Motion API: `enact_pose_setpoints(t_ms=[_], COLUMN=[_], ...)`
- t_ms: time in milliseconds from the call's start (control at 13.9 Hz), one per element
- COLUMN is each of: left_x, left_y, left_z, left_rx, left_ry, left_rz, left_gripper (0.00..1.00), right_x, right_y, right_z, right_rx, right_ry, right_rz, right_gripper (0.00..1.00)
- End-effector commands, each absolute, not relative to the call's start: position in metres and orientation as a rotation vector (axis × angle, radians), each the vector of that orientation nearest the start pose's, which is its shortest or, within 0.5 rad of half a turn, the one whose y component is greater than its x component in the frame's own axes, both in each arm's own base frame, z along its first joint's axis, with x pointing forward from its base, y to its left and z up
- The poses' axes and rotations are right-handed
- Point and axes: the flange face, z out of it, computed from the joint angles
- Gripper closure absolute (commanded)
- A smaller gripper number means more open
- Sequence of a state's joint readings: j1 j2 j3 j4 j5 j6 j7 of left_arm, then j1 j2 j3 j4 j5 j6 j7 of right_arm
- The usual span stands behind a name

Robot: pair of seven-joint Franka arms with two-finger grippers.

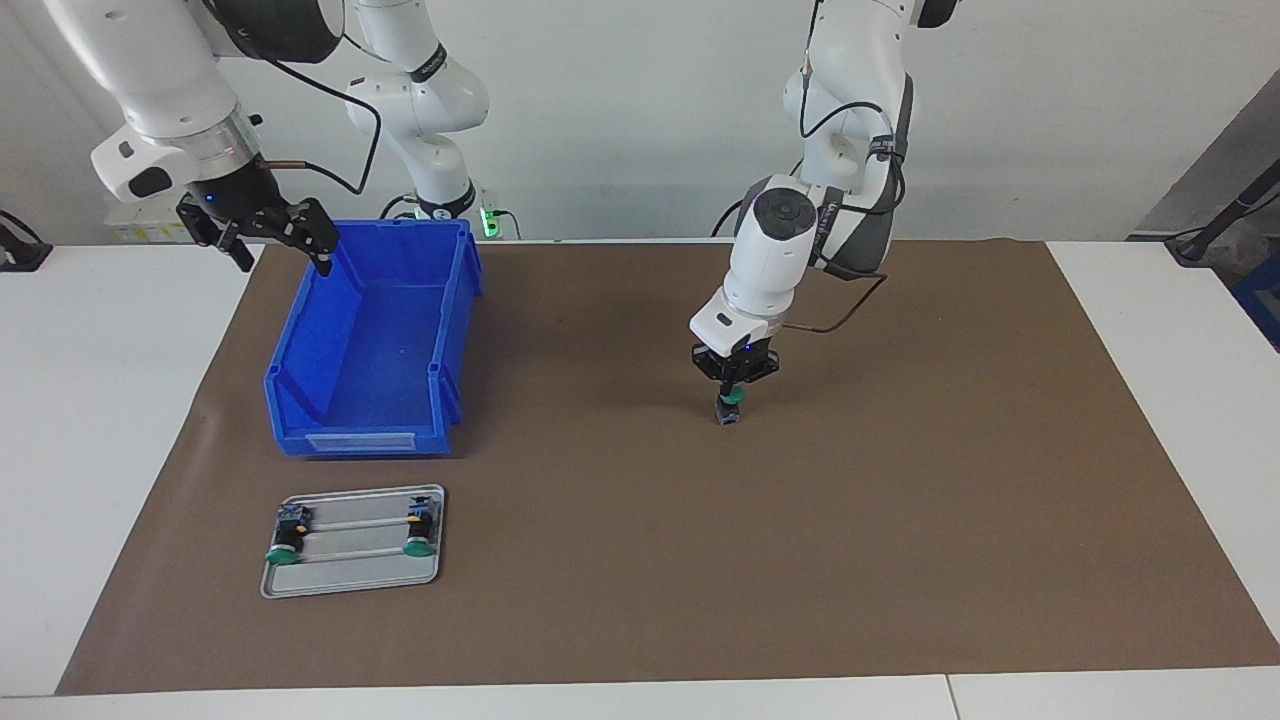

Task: Place and press button with both arms
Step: 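Press down on the green button with the left gripper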

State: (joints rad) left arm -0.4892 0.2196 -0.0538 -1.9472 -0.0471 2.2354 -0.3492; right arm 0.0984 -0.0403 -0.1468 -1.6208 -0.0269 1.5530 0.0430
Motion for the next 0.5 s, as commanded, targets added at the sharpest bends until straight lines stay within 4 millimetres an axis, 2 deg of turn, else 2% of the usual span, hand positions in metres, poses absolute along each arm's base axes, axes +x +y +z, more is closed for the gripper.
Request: enact_pose_setpoints(t_ms=[0, 433], left_x=[0.5114, 0.5120], left_y=[-0.3067, -0.3039], left_z=[0.3781, 0.3765], left_rx=[-3.205, -3.205], left_ry=[0.231, 0.219], left_rz=[-0.043, -0.035], left_gripper=[1.00, 1.00], right_x=[0.5321, 0.5321], right_y=[-0.0337, -0.0337], right_z=[0.6226, 0.6226], right_rx=[-3.152, -3.152], right_ry=[0.169, 0.169], right_rz=[0.054, 0.054], right_gripper=[0.00, 0.00])
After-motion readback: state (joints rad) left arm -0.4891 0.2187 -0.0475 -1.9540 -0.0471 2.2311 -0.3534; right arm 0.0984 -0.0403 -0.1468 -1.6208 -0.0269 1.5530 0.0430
